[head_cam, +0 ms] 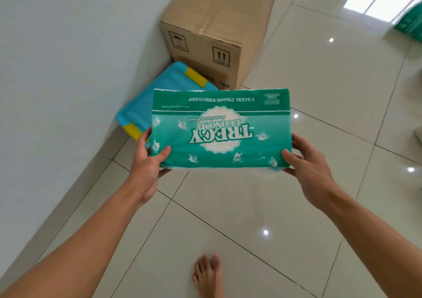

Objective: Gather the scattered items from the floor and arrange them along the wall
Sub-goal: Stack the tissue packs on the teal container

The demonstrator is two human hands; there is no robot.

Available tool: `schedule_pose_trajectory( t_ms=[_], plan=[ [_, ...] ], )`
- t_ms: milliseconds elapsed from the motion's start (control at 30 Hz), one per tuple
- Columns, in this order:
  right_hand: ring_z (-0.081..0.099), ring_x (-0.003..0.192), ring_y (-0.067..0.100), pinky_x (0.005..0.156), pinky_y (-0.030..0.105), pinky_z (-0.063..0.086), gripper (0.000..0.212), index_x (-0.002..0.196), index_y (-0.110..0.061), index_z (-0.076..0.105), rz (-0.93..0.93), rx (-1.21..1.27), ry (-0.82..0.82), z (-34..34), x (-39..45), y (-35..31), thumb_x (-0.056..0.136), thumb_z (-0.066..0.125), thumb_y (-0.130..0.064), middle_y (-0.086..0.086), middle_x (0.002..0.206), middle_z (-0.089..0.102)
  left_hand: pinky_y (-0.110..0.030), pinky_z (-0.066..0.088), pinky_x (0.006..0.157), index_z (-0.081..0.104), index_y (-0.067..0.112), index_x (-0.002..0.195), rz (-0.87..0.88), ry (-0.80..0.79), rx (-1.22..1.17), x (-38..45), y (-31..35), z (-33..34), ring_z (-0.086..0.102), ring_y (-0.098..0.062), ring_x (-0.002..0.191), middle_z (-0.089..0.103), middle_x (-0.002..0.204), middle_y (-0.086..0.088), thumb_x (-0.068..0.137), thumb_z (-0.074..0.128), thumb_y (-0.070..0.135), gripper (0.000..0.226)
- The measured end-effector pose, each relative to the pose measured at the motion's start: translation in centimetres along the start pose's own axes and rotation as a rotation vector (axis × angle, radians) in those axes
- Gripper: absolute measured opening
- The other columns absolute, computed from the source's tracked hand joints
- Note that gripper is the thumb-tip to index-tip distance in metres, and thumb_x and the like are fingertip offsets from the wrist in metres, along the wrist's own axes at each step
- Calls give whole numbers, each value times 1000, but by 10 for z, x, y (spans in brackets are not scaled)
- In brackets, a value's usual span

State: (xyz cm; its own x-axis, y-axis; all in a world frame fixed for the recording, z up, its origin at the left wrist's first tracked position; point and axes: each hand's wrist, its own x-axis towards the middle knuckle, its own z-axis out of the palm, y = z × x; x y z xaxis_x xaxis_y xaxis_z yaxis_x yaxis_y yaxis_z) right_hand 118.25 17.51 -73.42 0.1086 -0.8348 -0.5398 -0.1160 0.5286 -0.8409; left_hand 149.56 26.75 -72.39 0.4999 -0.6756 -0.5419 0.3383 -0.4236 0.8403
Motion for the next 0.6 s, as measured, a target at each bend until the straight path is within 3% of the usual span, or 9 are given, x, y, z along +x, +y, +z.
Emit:
schedule_pose_trajectory(
  t_ms=[167, 233, 267, 400, 500, 600],
  plan=[
    [74, 95, 8, 72, 28, 64, 42, 140, -27, 57, -9, -65, -10, 63, 35, -27, 102, 54, -8, -10, 123, 68, -46, 56, 78, 43, 39, 137, -51, 155, -81, 17, -3, -35, 65, -24, 110, 60, 130, 4, 99, 51, 1, 55],
    [74, 89, 3, 63, 20, 60, 40, 138, -25, 58, -18, -100, -28, 82, 51, -34, 102, 55, -9, -10, 124, 68, -47, 57, 79, 43, 37, 138, -63, 205, -114, 22, -7, -45, 65, -22, 105, 61, 127, 3, 100, 50, 1, 54],
    [73, 88, 3, 64, 20, 60, 38, 138, -23, 58, -23, -125, -38, 91, 59, -37, 102, 56, -12, -9, 124, 68, -48, 57, 80, 43, 36, 138, -64, 225, -126, 25, -9, -50, 66, -22, 104, 61, 125, 3, 99, 50, 0, 54],
    [67, 109, 13, 100, 43, 52, 50, 146, -23, 49, 17, -239, -85, 118, 84, -43, 99, 60, -38, -4, 121, 67, -53, 56, 87, 48, 35, 134, -31, 258, -164, 38, -4, -78, 67, -24, 106, 63, 116, 9, 99, 50, -3, 53],
    [60, 116, 15, 98, 41, 45, 60, 147, -25, 47, 41, -316, -91, 129, 95, -48, 96, 58, -55, -3, 124, 64, -53, 59, 82, 48, 29, 139, 16, 220, -91, 46, 7, -97, 66, -25, 107, 61, 120, 8, 99, 48, -4, 52],
    [53, 118, 14, 92, 35, 42, 69, 149, -29, 41, -79, -401, -25, 140, 101, -62, 91, 60, -61, -3, 133, 55, -51, 62, 74, 49, 29, 142, 9, 173, -24, 56, 18, -118, 66, -26, 109, 61, 128, 2, 100, 47, -3, 53]
  ],
)
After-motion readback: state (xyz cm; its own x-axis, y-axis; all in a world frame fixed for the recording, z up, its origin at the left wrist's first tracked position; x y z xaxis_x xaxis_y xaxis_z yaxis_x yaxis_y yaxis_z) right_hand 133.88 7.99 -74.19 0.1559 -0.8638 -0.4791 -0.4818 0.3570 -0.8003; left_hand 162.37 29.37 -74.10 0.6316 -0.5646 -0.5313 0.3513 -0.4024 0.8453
